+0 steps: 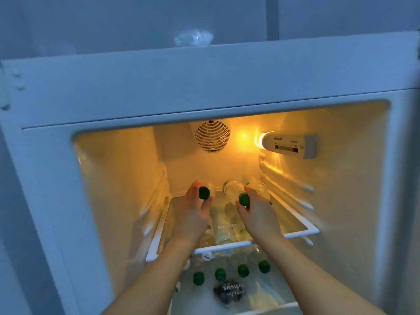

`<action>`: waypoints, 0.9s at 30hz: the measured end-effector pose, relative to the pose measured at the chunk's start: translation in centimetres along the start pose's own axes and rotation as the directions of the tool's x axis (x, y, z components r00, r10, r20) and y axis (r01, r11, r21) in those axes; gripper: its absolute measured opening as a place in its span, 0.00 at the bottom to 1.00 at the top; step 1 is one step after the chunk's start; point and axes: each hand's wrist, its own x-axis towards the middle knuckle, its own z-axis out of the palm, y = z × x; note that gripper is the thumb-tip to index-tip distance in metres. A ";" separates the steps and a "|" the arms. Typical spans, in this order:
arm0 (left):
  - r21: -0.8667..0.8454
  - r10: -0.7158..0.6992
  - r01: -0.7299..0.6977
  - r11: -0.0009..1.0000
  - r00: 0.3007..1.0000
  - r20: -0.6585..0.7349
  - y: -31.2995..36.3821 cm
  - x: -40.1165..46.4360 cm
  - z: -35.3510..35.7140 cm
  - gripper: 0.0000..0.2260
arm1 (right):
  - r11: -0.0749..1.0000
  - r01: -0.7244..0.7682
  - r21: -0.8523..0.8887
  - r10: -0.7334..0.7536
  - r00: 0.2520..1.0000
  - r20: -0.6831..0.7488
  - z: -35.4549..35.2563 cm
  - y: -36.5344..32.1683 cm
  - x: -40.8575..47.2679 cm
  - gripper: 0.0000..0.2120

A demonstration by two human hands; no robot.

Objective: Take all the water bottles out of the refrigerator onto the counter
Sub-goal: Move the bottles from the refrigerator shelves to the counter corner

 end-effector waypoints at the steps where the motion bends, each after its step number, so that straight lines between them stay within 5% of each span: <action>1: -0.032 -0.036 0.034 0.999 0.998 -0.051 0.6 0.1 -0.7 0.17 | 1.000 0.010 0.012 -0.010 1.000 -0.021 -0.2 -0.6 0.3 0.16; 9: -0.200 -0.229 0.192 0.961 0.955 -0.188 5.5 3.4 -6.1 0.17 | 0.996 0.025 0.087 -0.016 0.995 -0.102 -0.8 -5.6 4.7 0.19; 15: -0.218 -0.275 0.226 0.949 0.933 -0.232 3.7 5.1 -6.8 0.15 | 0.843 -0.065 0.534 0.118 0.991 -0.066 -0.9 -7.8 6.1 0.11; 27: -0.311 -0.375 0.293 0.904 0.892 -0.252 2.7 5.0 -6.4 0.16 | 0.861 -0.129 0.491 0.229 0.962 -0.149 1.5 -9.6 6.7 0.11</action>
